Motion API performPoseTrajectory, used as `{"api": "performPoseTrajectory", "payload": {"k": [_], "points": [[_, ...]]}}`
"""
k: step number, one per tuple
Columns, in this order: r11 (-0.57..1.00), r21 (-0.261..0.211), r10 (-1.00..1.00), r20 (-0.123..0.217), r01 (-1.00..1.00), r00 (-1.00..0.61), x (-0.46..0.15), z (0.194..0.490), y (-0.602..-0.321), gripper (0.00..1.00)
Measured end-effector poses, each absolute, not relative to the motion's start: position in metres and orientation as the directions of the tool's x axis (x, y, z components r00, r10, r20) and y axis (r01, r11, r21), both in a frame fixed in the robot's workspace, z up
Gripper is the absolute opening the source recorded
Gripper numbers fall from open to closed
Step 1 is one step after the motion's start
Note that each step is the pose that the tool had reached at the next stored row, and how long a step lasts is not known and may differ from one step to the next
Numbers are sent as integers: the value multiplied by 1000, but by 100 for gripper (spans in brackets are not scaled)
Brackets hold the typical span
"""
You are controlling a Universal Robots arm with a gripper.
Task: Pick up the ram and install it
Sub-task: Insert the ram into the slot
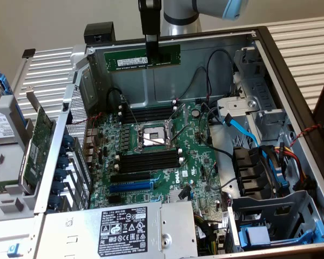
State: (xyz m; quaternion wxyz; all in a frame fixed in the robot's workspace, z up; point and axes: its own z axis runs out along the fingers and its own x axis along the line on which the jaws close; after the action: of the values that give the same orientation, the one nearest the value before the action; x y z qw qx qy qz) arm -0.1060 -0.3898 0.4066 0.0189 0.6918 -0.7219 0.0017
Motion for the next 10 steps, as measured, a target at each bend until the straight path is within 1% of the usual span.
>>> {"api": "performPoseTrajectory", "payload": {"k": [10], "points": [[37,28,-999,25,-999,-36,-103,402,-389,13]]}}
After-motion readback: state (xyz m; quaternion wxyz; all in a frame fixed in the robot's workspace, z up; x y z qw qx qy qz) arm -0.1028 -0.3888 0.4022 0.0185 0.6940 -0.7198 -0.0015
